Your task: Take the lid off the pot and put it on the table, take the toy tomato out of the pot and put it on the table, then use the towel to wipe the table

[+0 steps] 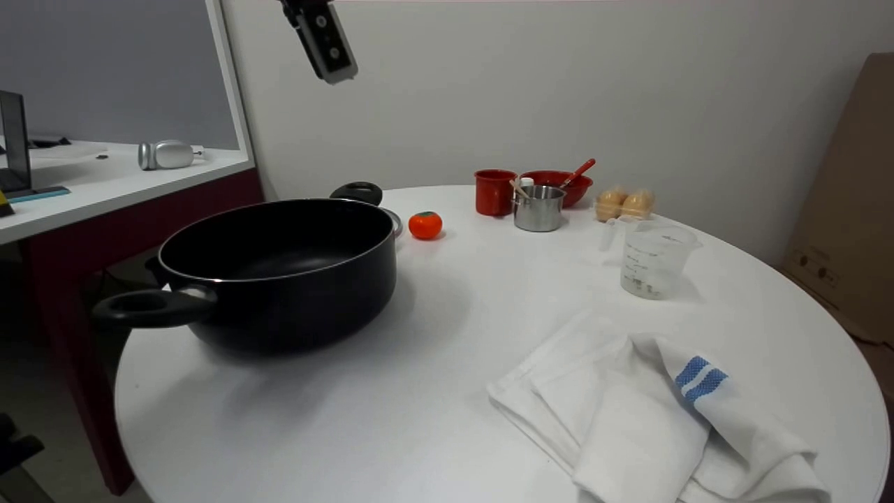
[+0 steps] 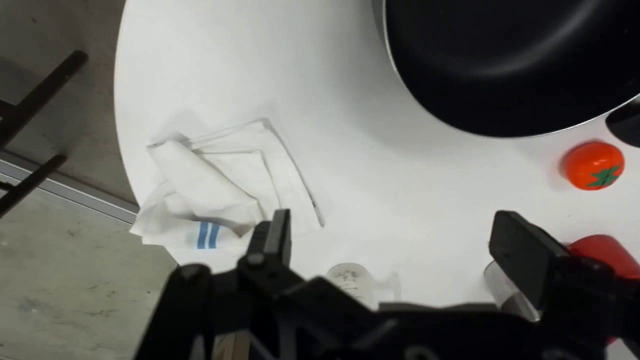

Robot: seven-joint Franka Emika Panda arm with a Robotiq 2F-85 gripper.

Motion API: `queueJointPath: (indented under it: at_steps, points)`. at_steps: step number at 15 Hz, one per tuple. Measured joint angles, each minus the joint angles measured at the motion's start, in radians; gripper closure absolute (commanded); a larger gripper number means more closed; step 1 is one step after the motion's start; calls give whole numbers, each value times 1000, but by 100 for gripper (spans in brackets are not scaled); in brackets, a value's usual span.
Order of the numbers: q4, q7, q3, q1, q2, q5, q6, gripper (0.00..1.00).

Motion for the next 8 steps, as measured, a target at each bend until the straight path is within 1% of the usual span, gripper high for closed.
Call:
queueJointPath:
  at_steps: [2, 4, 8]
  points:
    - [11, -1, -15, -36, 22, 5, 4, 0]
    - [46, -10, -51, -58, 75, 20, 4, 0]
    - [187, -64, -132, -56, 264, 84, -11, 0]
